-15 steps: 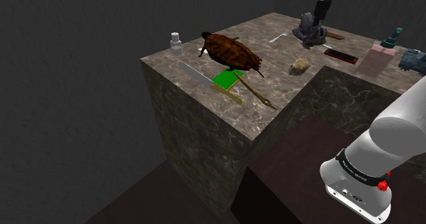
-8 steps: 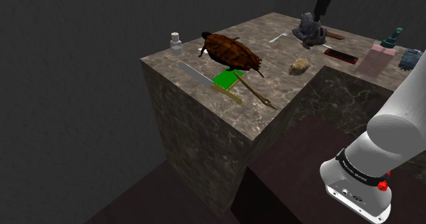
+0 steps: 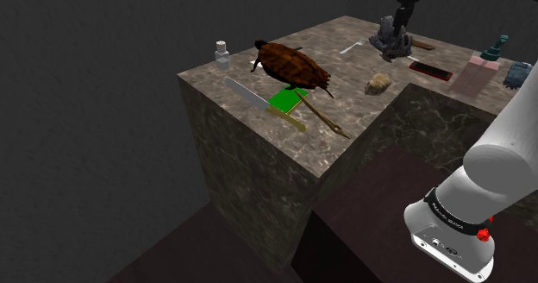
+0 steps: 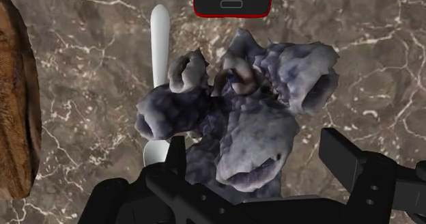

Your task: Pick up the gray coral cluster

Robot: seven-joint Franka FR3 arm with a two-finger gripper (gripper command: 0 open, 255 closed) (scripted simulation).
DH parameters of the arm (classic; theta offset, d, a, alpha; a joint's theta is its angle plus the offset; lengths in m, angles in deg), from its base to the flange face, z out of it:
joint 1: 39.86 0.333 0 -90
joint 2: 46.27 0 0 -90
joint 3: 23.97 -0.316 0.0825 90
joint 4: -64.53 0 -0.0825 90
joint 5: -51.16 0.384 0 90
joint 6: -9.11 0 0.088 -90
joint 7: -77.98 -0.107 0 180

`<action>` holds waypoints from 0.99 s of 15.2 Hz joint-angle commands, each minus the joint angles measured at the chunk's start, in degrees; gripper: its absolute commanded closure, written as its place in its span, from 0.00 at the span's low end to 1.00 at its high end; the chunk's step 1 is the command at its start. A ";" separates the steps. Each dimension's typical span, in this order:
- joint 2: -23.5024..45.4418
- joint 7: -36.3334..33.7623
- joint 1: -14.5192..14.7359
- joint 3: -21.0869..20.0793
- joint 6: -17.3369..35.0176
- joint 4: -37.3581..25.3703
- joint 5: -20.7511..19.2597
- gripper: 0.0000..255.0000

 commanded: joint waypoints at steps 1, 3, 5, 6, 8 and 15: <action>-0.04 -0.03 0.00 0.01 0.36 0.37 -0.01 1.00; -0.08 -0.04 0.00 0.01 0.42 0.47 -0.03 1.00; 0.03 0.01 -0.04 0.01 0.42 0.36 0.01 1.00; 0.04 0.02 -0.04 0.02 0.42 0.35 0.02 1.00; 0.01 0.05 -0.05 0.03 0.33 0.29 0.01 1.00; -0.09 0.49 -0.08 0.07 -3.51 -3.49 0.05 1.00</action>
